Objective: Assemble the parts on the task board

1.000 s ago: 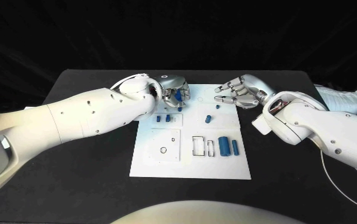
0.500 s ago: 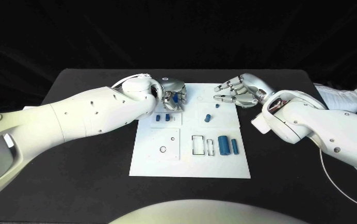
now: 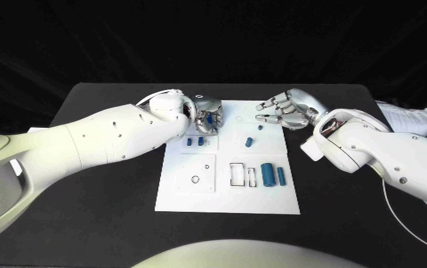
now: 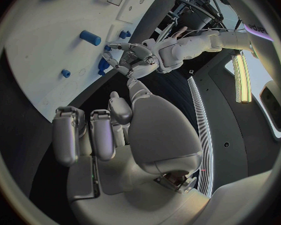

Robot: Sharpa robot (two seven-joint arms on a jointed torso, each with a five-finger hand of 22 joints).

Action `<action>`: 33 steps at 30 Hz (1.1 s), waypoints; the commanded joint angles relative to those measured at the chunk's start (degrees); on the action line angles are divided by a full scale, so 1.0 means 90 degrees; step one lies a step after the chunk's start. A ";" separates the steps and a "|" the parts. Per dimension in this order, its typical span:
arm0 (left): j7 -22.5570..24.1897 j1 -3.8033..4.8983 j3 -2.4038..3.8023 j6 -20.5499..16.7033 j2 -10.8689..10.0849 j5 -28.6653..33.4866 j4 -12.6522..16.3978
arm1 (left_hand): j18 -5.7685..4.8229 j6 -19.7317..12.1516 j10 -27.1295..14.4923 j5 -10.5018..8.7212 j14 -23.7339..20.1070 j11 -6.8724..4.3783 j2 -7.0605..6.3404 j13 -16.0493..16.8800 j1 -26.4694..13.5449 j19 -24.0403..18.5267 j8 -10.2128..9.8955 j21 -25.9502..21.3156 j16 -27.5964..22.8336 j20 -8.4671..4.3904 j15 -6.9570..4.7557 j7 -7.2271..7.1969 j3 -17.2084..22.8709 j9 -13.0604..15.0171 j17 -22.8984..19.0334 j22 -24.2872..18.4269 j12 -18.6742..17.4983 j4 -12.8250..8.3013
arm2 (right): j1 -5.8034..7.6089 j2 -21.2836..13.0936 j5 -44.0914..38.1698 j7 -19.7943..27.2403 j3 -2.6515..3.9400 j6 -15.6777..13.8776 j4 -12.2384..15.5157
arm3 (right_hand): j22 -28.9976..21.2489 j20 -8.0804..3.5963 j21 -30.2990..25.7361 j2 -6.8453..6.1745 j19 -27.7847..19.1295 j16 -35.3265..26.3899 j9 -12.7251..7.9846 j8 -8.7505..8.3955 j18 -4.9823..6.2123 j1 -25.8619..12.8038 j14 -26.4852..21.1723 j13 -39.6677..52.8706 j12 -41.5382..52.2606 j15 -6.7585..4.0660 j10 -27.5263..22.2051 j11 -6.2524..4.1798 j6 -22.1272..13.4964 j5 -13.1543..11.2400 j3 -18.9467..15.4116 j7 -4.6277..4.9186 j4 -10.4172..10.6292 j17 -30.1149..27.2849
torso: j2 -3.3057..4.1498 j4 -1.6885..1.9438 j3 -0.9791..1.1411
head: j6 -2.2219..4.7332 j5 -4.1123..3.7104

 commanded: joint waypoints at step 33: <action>-0.0278 -0.0033 0.0002 0.0478 0.0038 -0.0072 -0.0060 | -0.0088 0.0177 0.0081 0.0030 0.0291 0.0021 0.0059 -0.0120 0.0056 0.0057 -0.0153 0.0069 0.0029 -0.0021 -0.0023 -0.0003 0.0205 -0.0070 -0.0067 0.0515 -0.0179 -0.0143 | -0.0006 0.0005 -0.0024 0.0063 0.0000 0.0103 -0.0002 | 0.0375 0.0017 -0.0035 0.0065 -0.0027 -0.0005 -0.0006 -0.0008 0.0040 0.0048 0.0418 0.0020 0.0019 -0.0057 -0.0003 -0.0004 0.0067 0.0013 -0.0011 -0.0004 -0.0013 0.0558 | 0.0000 0.0002 0.0005 | -0.0048 -0.0014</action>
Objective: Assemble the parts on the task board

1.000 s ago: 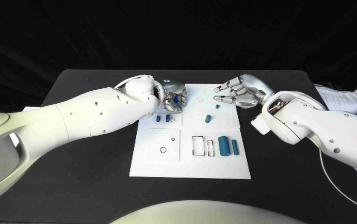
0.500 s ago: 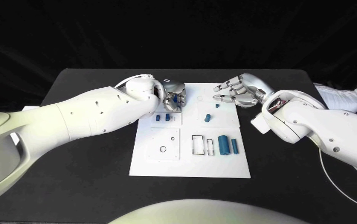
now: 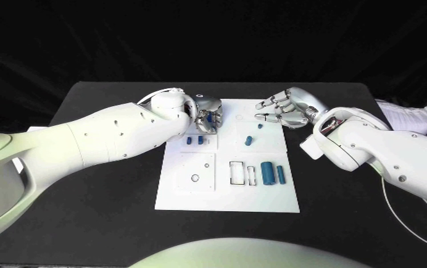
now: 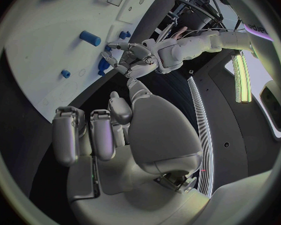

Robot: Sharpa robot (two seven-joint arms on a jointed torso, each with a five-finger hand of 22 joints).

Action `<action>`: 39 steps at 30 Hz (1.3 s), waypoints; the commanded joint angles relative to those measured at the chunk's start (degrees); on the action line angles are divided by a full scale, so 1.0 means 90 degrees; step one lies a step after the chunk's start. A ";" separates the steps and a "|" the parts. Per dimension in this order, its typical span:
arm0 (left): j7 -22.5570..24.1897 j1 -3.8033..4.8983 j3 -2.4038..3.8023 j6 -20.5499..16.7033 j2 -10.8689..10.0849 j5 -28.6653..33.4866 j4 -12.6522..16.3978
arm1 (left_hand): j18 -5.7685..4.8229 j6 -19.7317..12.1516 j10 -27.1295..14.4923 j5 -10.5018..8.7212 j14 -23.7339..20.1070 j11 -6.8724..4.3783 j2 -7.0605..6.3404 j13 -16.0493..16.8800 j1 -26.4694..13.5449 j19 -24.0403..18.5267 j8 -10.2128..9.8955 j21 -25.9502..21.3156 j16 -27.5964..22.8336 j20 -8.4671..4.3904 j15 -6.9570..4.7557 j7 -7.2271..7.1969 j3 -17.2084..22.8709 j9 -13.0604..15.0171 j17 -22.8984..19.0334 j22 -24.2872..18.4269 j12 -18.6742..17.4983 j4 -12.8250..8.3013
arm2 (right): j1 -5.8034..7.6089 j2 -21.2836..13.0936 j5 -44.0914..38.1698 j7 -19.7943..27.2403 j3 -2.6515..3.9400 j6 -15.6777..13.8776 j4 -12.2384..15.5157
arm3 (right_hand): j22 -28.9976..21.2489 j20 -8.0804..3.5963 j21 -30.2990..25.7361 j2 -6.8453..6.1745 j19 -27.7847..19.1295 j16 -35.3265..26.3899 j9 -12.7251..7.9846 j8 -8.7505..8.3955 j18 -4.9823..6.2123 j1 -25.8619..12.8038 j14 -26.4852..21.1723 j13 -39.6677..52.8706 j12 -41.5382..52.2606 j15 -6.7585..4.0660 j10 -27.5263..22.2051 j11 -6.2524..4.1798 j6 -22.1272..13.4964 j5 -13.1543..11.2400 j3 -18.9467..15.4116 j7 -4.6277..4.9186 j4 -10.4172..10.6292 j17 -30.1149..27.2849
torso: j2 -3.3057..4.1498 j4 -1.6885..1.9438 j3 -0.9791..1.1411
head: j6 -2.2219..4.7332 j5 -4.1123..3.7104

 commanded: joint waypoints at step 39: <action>-0.0265 -0.0035 -0.0020 0.0406 -0.0111 -0.0064 0.0078 | -0.0070 -0.0012 -0.0166 0.0027 0.0272 0.0064 -0.0033 -0.0106 -0.0105 0.0008 -0.0262 -0.0073 0.0029 0.0069 0.0037 -0.0014 -0.0021 -0.0110 -0.0100 0.0511 -0.0170 -0.0068 | -0.0010 0.0015 -0.0024 0.0065 0.0000 0.0103 -0.0003 | 0.0377 0.0017 -0.0035 0.0039 -0.0027 -0.0005 -0.0006 -0.0008 0.0040 0.0023 0.0418 0.0010 0.0019 -0.0057 -0.0004 -0.0004 0.0045 0.0013 -0.0011 0.0018 -0.0013 0.0560 | 0.0004 -0.0004 0.0000 | -0.0048 0.0021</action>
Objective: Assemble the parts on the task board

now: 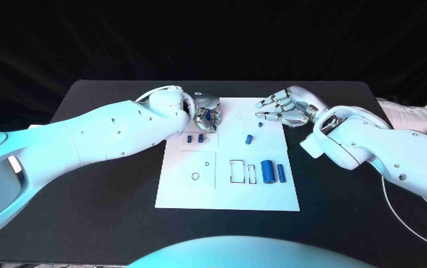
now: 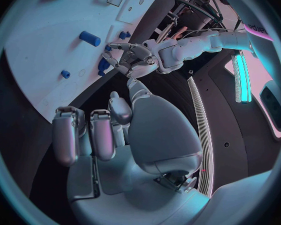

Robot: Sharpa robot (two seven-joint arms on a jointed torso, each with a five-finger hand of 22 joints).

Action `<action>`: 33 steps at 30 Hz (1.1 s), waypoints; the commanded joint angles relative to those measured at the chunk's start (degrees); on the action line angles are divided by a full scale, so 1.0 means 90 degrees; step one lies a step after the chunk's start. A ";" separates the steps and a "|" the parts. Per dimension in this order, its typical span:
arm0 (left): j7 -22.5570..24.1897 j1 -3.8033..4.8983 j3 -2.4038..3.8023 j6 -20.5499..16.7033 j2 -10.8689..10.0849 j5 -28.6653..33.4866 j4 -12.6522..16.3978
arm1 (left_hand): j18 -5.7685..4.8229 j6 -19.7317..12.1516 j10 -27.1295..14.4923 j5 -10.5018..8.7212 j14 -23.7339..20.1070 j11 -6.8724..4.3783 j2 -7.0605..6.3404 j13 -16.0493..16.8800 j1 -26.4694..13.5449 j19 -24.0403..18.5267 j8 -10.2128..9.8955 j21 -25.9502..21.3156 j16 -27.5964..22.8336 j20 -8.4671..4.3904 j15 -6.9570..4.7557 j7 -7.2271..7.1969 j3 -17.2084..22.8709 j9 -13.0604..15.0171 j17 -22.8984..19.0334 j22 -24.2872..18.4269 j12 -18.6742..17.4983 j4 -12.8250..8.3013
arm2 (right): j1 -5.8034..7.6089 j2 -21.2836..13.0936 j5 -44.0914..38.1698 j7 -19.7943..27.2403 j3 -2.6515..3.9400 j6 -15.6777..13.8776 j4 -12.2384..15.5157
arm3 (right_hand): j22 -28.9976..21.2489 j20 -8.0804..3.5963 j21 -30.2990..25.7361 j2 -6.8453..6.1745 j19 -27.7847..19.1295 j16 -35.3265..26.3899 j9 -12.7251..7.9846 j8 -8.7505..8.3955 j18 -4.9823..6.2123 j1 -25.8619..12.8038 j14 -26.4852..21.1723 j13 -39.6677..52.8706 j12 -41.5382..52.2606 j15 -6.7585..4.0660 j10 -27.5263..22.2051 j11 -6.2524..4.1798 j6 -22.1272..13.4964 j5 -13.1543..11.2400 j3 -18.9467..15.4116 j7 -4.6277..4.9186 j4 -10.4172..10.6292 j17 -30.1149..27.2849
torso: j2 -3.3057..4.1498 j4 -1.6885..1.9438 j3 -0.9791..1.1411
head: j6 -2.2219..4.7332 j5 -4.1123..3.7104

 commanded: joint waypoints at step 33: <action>-0.0012 -0.0074 -0.0036 0.0350 -0.0022 0.0017 0.0029 | -0.0100 0.0353 0.0947 -0.0052 0.0275 -0.0171 0.0134 0.0077 -0.0092 0.0059 -0.0211 0.0122 0.0076 -0.0108 -0.0093 0.0006 0.0192 -0.0075 -0.0056 0.0632 -0.0174 -0.0215 | -0.0009 0.0009 -0.0023 0.0062 0.0000 0.0098 -0.0001 | 0.0373 0.0015 -0.0038 0.0052 -0.0027 -0.0007 -0.0002 0.0000 0.0041 0.0033 0.0419 0.0011 0.0029 -0.0059 0.0002 -0.0006 0.0066 0.0015 -0.0009 0.0015 -0.0016 0.0560 | 0.0000 -0.0002 0.0000 | -0.0021 0.0003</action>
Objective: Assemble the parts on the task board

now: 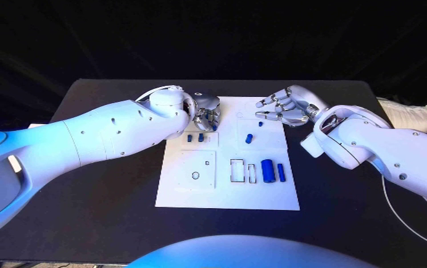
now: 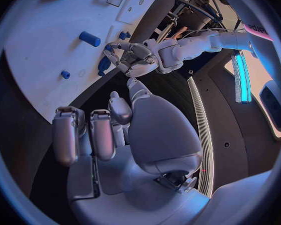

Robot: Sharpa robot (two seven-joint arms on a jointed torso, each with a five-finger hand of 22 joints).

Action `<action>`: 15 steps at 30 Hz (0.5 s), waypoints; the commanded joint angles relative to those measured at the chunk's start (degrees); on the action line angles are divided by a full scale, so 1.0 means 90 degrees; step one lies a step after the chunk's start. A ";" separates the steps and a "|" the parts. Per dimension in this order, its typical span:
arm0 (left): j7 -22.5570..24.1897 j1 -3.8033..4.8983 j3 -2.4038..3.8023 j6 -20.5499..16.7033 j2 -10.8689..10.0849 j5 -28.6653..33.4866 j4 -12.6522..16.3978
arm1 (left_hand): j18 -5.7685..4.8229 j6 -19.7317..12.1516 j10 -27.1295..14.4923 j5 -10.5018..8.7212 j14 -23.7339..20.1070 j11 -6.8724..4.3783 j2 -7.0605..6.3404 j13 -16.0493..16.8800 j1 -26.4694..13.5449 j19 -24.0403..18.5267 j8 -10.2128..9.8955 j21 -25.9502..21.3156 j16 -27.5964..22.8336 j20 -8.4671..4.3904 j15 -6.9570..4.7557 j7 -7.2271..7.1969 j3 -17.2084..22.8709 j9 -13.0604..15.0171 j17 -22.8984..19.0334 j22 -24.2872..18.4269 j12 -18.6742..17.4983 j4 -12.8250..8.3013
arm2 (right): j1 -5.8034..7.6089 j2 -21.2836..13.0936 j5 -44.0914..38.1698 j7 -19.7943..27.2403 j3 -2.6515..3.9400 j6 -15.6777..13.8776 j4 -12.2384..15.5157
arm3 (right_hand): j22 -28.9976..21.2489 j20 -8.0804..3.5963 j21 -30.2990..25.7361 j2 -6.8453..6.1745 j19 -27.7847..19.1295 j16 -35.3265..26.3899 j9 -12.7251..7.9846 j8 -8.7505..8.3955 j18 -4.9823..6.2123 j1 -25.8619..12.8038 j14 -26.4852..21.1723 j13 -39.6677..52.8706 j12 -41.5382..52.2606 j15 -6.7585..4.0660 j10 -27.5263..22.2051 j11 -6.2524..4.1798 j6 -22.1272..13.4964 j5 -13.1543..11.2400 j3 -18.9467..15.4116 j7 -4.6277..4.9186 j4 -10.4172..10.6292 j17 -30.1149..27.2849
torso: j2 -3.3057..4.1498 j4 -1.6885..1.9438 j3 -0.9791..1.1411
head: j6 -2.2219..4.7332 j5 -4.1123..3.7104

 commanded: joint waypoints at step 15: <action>-0.0034 -0.0057 -0.0036 0.0284 -0.0006 0.0093 -0.0005 | -0.0093 -0.0242 -0.0268 -0.0022 0.0233 0.0127 -0.0148 -0.0076 -0.0229 0.0020 -0.0226 -0.0039 -0.0001 0.0022 0.0053 0.0074 -0.0187 -0.0094 -0.0087 0.0619 -0.0346 0.0063 | -0.0009 0.0008 -0.0023 0.0060 0.0000 0.0085 -0.0003 | 0.0375 0.0015 -0.0038 0.0052 -0.0027 -0.0007 -0.0002 0.0001 0.0041 0.0033 0.0419 0.0005 0.0029 -0.0059 0.0002 -0.0007 0.0042 0.0015 -0.0009 -0.0010 -0.0016 0.0556 | 0.0000 -0.0005 -0.0003 | -0.0008 -0.0011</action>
